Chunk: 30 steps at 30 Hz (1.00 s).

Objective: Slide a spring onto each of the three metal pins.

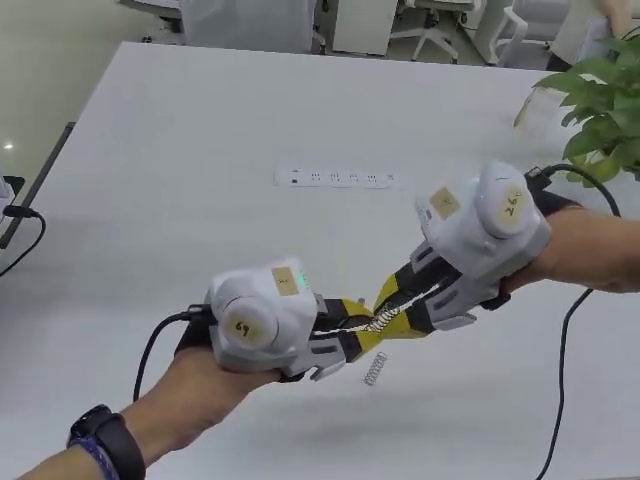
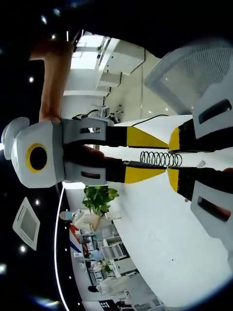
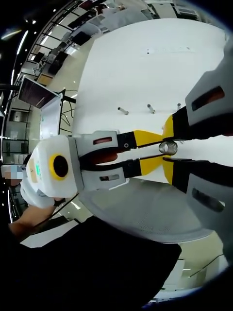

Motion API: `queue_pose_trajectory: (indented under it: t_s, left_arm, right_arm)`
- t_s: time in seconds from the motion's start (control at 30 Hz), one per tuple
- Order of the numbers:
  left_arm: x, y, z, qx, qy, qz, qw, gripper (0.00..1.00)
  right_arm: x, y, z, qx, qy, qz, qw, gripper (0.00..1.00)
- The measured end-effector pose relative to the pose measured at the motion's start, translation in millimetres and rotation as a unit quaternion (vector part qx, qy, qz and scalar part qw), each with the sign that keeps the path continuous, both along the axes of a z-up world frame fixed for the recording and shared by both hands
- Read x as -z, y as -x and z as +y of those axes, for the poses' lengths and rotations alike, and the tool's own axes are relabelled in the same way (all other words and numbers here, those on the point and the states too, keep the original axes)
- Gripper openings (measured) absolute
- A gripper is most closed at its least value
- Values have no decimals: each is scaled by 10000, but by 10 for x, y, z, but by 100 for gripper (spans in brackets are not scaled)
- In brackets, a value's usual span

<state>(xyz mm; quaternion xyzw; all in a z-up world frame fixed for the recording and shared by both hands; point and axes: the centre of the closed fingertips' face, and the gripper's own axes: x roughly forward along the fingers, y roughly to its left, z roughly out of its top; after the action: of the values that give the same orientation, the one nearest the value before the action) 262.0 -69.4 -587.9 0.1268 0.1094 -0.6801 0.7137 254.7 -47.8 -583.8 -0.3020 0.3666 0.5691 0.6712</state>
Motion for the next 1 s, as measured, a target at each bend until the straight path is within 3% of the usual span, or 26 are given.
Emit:
queue_pose_trajectory:
  t_s: [0.77,1.0]
  left_arm:
    - [28,29,11,109,-26,-5,9999,2]
    - [93,54,28,110,-63,9,9999,3]
  right_arm:
    - [42,18,23,-428,342,-73,9985,8]
    - [110,42,45,-479,422,-56,9979,8]
